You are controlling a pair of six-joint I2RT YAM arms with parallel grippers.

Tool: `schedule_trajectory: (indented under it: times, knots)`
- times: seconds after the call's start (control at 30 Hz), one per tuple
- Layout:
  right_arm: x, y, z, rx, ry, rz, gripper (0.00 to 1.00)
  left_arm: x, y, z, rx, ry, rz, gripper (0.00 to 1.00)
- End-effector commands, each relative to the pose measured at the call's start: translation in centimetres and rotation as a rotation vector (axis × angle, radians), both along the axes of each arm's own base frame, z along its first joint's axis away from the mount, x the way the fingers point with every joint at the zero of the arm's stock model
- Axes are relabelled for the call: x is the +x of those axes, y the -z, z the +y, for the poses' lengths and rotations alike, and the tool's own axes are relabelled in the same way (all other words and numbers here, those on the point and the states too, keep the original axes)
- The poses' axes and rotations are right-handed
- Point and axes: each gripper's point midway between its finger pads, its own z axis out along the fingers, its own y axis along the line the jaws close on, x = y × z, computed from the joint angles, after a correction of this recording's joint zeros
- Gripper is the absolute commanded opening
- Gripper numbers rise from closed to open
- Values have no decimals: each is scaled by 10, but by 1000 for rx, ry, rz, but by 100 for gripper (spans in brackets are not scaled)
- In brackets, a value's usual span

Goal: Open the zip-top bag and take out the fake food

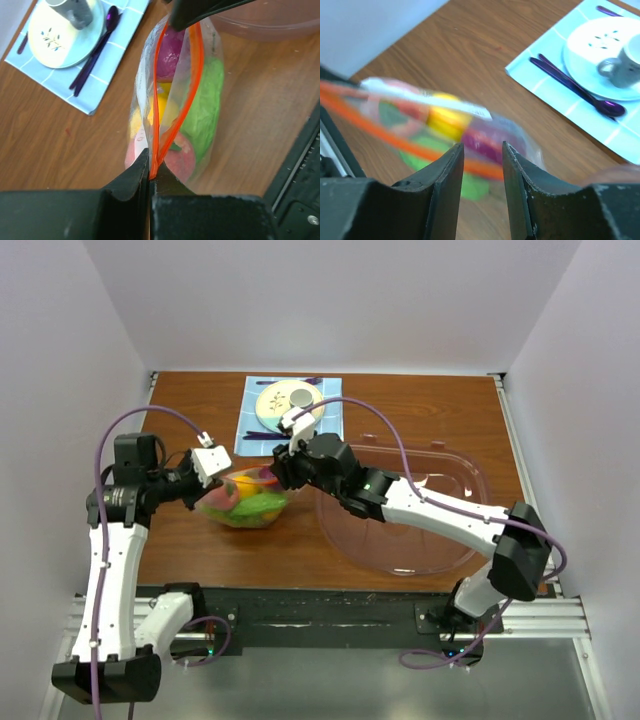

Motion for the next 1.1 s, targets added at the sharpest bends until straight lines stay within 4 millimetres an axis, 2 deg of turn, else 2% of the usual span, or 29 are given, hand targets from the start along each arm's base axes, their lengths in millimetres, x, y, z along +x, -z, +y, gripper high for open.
schedule_trajectory:
  times: [0.0, 0.1, 0.23, 0.33, 0.43, 0.53, 0.67, 0.7, 0.9, 1.03, 1.07]
  knots:
    - [-6, -24, 23, 114, -42, 11, 40, -27, 1, -12, -30, 91, 19, 0]
    - [-14, -13, 28, 112, -68, 48, 41, -44, 9, -16, -41, 127, 67, 2]
    - [-32, 2, 26, 98, -80, 81, 40, -47, 19, -18, -54, 136, 94, 4]
    - [-37, 13, 16, 69, -27, 83, 40, -48, 25, -22, -75, 148, 119, 5]
    - [-47, 9, 4, 51, 34, 54, 41, -48, 24, -25, -95, 164, 138, 6]
    - [-64, -4, -2, 37, 91, -8, 41, -48, 23, -28, -110, 183, 147, 9]
    - [-79, 2, -14, -57, 180, -41, 42, -51, 23, -32, -129, 231, 192, 13]
    - [-82, 5, -13, -66, 178, -36, 42, -58, 24, -34, -137, 244, 224, 13]
    - [-85, 18, -3, -68, 167, -10, 41, -62, 13, -37, -133, 269, 170, 16]
    - [-84, 6, -7, -22, 178, -17, 41, -65, 11, -35, -107, 268, 138, 16]
    - [-86, -10, -8, 34, 172, -21, 40, -65, 12, -34, -97, 266, 136, 16]
